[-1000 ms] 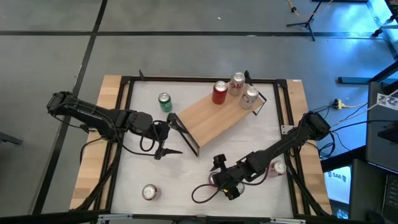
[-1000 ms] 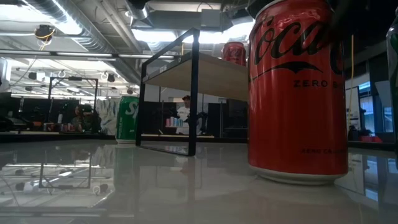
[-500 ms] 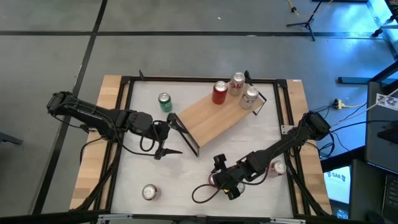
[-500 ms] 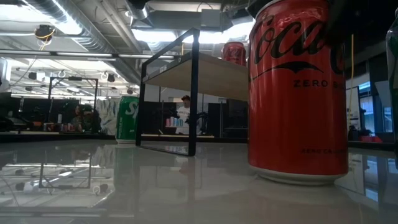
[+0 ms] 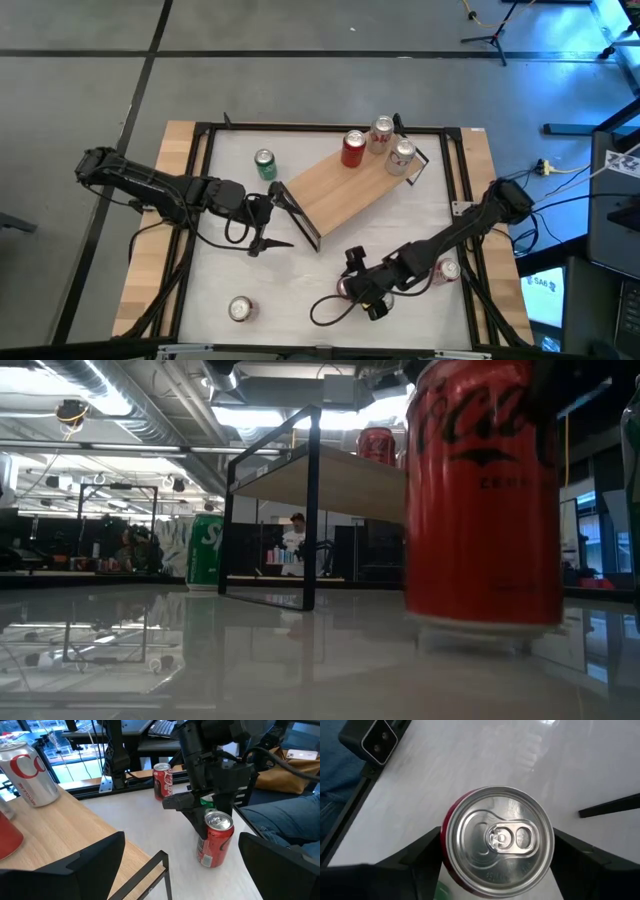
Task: Place canned beverage on shelf
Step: Put the red and black soda can on the shelf aligned with the other red and black soda can
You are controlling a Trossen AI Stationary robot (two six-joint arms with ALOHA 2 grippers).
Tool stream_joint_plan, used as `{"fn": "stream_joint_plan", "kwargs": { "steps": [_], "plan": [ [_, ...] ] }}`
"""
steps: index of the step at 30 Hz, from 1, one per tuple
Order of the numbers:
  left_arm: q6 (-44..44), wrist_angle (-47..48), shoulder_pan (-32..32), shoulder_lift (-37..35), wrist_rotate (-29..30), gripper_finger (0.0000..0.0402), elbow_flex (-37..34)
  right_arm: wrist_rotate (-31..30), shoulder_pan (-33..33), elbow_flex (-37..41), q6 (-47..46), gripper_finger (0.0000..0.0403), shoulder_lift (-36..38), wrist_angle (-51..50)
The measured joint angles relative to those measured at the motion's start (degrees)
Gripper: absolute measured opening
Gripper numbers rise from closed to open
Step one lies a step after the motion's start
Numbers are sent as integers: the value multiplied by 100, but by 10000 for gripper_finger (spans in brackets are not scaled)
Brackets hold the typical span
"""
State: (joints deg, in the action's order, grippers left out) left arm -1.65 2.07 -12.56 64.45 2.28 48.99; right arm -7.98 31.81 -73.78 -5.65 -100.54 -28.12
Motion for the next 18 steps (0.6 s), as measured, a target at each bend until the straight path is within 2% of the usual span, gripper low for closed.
{"fn": "stream_joint_plan", "kwargs": {
  "steps": [18],
  "plan": [
    [-159, 0, 5, 0, 7, 380, 0, 89, -352, -13, 46, 299, 583, 118]
  ]
}}
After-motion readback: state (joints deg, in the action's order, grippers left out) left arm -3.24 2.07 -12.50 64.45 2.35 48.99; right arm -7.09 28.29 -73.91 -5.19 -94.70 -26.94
